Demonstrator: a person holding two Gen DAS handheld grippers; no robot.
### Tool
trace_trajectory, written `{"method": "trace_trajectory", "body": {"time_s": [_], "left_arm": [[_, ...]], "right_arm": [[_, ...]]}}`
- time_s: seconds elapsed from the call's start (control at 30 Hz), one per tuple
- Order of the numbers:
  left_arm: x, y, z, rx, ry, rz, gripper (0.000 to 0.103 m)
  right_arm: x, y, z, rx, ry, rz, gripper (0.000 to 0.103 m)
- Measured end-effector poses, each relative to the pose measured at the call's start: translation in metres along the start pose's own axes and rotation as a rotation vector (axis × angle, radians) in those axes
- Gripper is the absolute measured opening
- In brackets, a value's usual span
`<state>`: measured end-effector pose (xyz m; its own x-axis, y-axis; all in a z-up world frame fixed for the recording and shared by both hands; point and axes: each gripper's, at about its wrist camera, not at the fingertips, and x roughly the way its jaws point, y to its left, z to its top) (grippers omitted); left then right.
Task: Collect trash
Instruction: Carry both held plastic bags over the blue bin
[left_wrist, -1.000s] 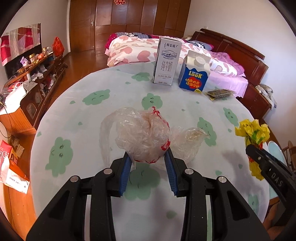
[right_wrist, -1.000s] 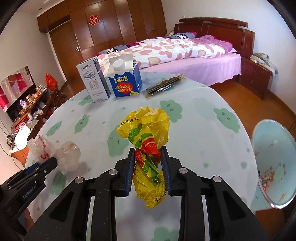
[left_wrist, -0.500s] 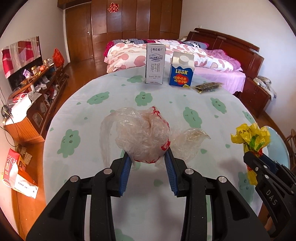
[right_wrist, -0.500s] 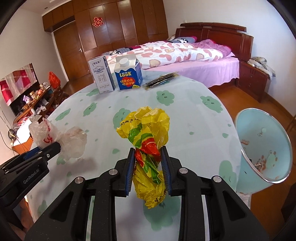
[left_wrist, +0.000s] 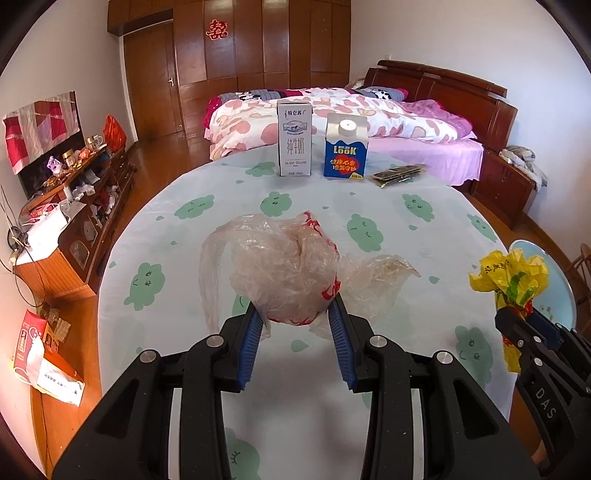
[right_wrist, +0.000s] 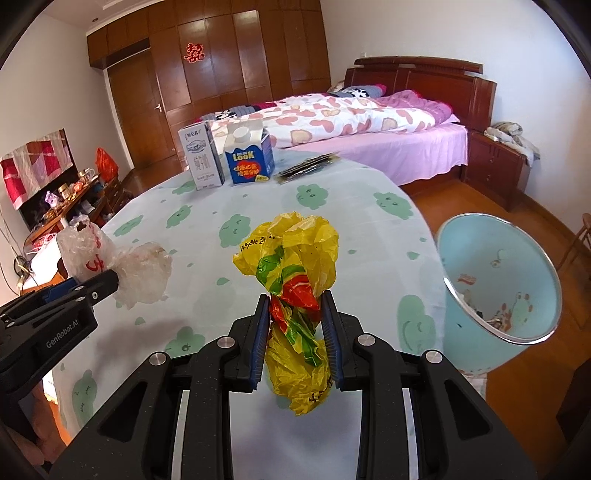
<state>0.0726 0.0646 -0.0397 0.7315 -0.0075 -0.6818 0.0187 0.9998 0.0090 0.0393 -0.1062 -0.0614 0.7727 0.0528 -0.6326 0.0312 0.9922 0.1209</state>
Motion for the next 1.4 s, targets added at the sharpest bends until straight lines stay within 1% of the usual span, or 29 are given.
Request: {"method": "trace_trajectory", "body": {"time_s": [0.3, 0.63, 0.97, 1.27, 1.4], "left_arm": [[-0.005, -0.012, -0.005, 0.026, -0.002, 0.004, 0.036], [-0.012, -0.018, -0.007, 0.043, -0.017, 0.001, 0.036], [-0.016, -0.026, -0.008, 0.054, -0.019, -0.008, 0.036], [-0.016, -0.045, -0.008, 0.079, -0.013, -0.035, 0.036], [-0.018, -0.057, -0.006, 0.105, -0.027, -0.041, 0.036]], "right_arm": [[-0.006, -0.013, -0.004, 0.015, -0.004, -0.012, 0.028], [-0.016, -0.029, -0.004, 0.015, -0.032, -0.039, 0.028], [-0.017, -0.035, -0.005, 0.004, -0.031, -0.043, 0.028], [-0.02, -0.046, -0.004, 0.022, -0.045, -0.065, 0.028], [-0.023, -0.056, -0.001, 0.039, -0.057, -0.079, 0.028]]}}
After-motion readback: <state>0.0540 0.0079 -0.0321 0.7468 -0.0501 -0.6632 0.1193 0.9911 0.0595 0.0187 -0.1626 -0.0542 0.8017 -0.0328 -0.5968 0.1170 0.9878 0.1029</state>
